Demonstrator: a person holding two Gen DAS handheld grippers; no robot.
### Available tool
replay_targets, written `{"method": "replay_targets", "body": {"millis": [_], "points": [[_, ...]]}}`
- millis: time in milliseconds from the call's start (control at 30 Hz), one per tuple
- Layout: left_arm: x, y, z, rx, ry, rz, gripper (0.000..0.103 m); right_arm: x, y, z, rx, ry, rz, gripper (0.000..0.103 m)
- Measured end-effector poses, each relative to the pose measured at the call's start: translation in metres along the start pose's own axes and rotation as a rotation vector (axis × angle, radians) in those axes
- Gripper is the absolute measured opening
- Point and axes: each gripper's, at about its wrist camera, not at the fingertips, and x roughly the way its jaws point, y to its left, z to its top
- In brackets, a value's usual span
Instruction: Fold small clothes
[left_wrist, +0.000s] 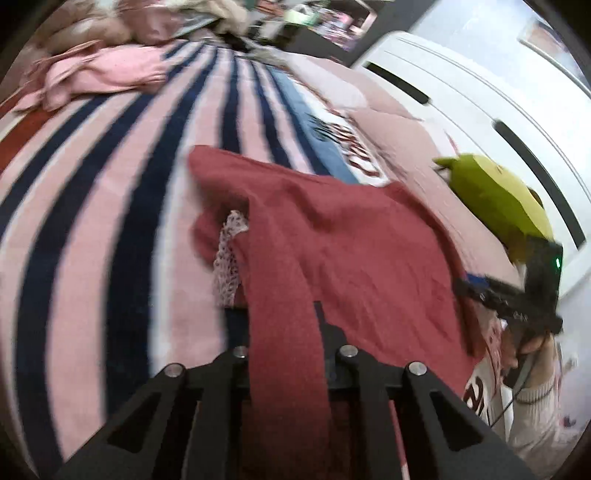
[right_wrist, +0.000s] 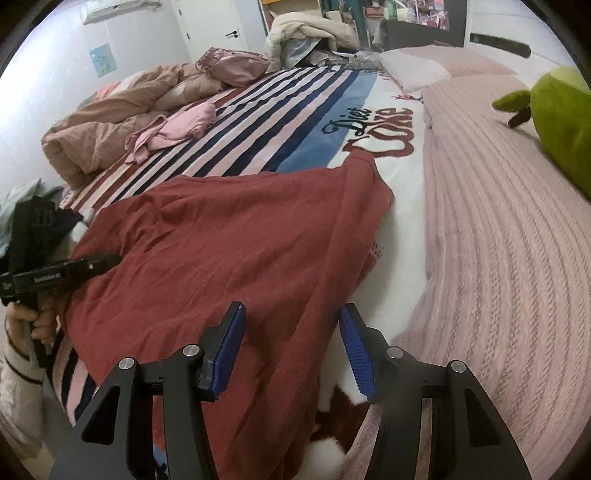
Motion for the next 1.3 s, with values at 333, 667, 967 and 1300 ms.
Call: {"method": "replay_targets", "body": {"millis": [333, 667, 967, 1300], "points": [[-0.071, 0.010, -0.074, -0.121, 0.008, 0.011, 0.081, -0.039, 0.035, -0.033, -0.077, -0.067, 0.071, 0.002], [-0.044, -0.023, -0.103, -0.227, -0.049, -0.128, 0.089, -0.025, 0.113, -0.062, -0.123, -0.122, 0.216, 0.002], [-0.012, -0.025, -0.067, -0.274, -0.127, -0.056, 0.032, 0.026, 0.132, -0.085, -0.130, -0.015, 0.204, 0.002], [-0.013, -0.137, -0.027, 0.264, -0.163, 0.134, 0.021, -0.071, 0.046, -0.073, 0.033, -0.236, 0.133, 0.002]]}}
